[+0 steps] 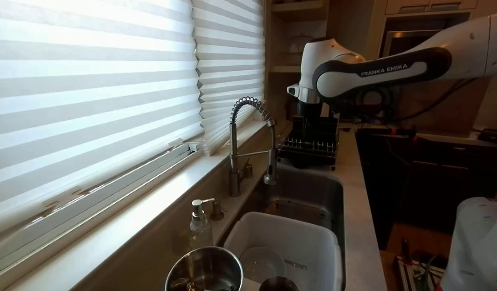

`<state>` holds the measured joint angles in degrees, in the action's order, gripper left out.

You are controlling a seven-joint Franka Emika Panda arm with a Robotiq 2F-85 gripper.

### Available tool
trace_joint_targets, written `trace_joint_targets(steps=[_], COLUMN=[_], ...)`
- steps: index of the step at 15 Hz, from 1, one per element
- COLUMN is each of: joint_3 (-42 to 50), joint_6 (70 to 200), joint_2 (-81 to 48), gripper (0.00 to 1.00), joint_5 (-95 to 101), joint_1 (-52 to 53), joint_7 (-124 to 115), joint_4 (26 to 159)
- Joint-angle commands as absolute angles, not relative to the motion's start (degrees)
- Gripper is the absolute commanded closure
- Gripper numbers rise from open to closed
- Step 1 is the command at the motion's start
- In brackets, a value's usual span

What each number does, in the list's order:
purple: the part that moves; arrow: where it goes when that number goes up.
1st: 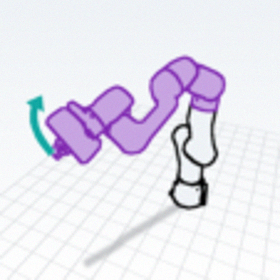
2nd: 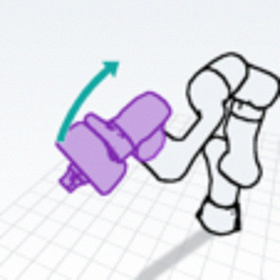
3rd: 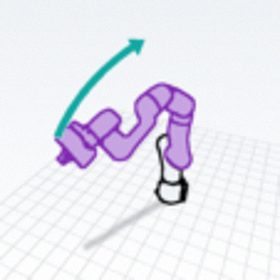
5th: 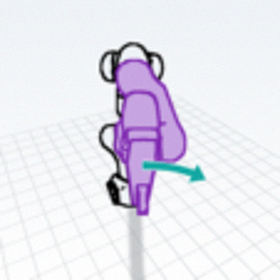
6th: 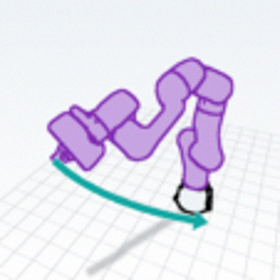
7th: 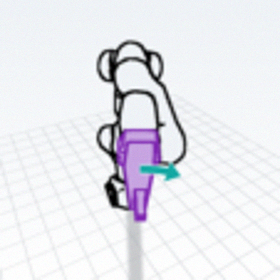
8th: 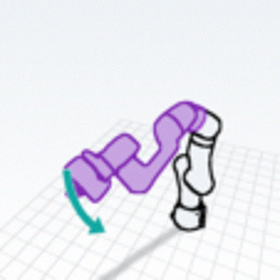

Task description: Open the faucet

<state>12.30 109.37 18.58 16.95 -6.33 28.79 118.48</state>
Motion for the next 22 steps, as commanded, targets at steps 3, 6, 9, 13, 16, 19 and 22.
trace_joint_targets(steps=[3, 6, 9, 13, 16, 19, 22], joint_3=[14.0, 14.9, 15.5, 14.9, 13.7, 13.5, 12.3], joint_6=[112.8, 119.6, 126.5, 131.2, 130.8, 131.0, 133.0], joint_2=[9.8, 4.8, -0.4, -7.2, -6.4, -8.5, -11.1], gripper=[0.00, 0.00, 0.00, 0.00, 0.00, 0.00, 0.00], joint_5=[11.9, 6.2, -0.9, -11.6, -10.6, -11.6, -14.2], joint_1=[-6.1, -6.8, -8.4, -12.0, -13.2, -13.9, -14.6], joint_7=[30.4, 33.7, 38.6, 44.8, 43.3, 43.6, 44.4], joint_4=[114.7, 112.8, 110.1, 105.9, 106.9, 105.2, 103.4])
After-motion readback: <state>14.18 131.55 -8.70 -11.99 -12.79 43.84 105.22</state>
